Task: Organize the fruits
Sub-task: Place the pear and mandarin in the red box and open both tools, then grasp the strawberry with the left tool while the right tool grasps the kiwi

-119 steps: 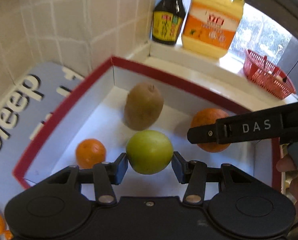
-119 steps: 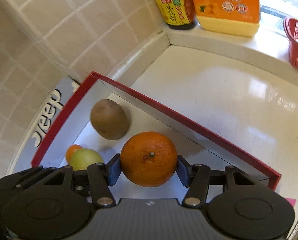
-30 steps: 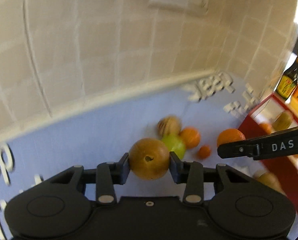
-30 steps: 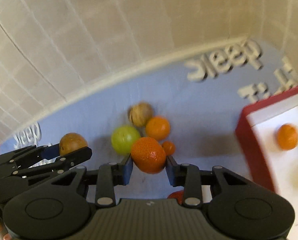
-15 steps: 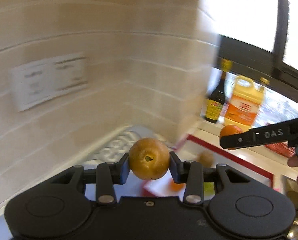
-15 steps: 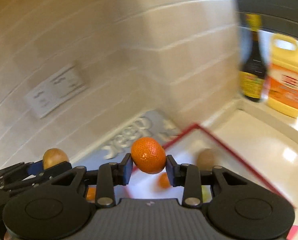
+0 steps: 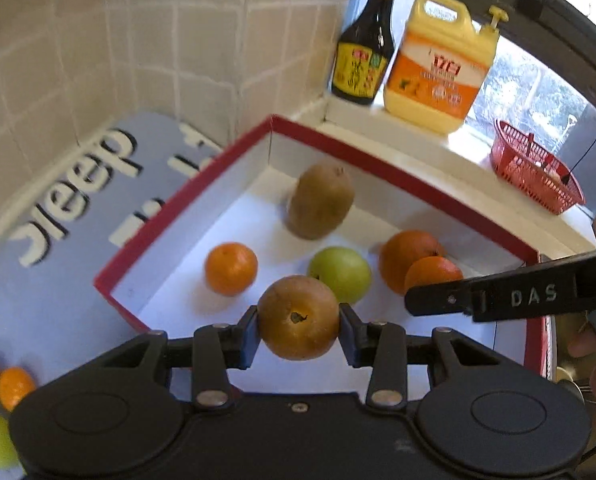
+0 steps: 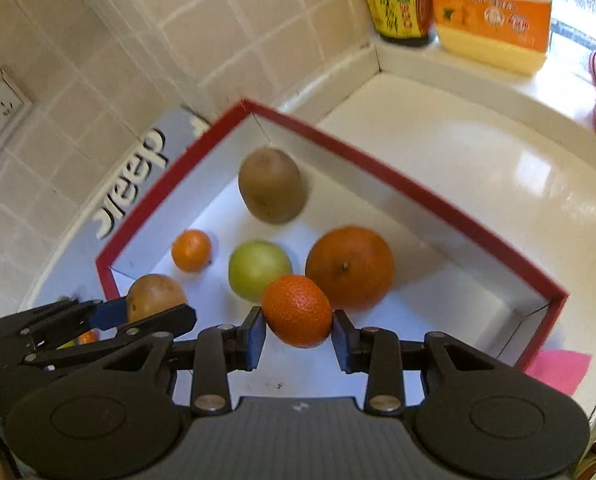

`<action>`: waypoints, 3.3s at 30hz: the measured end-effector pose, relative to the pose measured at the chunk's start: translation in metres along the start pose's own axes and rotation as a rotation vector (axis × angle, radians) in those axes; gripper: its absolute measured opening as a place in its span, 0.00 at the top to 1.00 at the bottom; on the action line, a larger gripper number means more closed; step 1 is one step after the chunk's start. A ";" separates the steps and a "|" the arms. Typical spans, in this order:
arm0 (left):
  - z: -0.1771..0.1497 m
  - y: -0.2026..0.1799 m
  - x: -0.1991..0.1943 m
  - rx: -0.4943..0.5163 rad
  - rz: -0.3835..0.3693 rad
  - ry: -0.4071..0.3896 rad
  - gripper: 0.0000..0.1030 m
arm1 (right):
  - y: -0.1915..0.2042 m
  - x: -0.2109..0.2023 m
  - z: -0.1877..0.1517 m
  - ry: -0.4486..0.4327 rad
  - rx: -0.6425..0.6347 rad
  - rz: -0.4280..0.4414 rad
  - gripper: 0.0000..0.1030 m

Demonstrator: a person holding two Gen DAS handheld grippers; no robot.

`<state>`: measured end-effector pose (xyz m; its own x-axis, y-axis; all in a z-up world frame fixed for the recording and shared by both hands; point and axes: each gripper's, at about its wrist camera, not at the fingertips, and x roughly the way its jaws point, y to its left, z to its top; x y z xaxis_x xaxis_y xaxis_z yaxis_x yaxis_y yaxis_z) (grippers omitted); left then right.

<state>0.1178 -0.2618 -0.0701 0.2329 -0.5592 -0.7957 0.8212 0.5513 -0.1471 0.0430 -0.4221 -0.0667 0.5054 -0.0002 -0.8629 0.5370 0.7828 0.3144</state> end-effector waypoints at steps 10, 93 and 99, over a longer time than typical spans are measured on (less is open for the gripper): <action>0.000 -0.011 0.028 0.080 0.055 0.064 0.53 | 0.005 0.029 -0.008 0.052 0.001 -0.015 0.64; -0.128 0.092 -0.061 -0.071 0.062 -0.063 0.47 | 0.128 0.059 -0.109 0.112 0.057 0.082 0.34; -0.131 0.093 -0.059 -0.071 0.078 -0.072 0.52 | 0.135 0.064 -0.109 0.109 0.039 0.082 0.36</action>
<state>0.1123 -0.0962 -0.1137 0.3334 -0.5547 -0.7623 0.7606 0.6360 -0.1302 0.0740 -0.2488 -0.1225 0.4732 0.1318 -0.8711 0.5242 0.7526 0.3986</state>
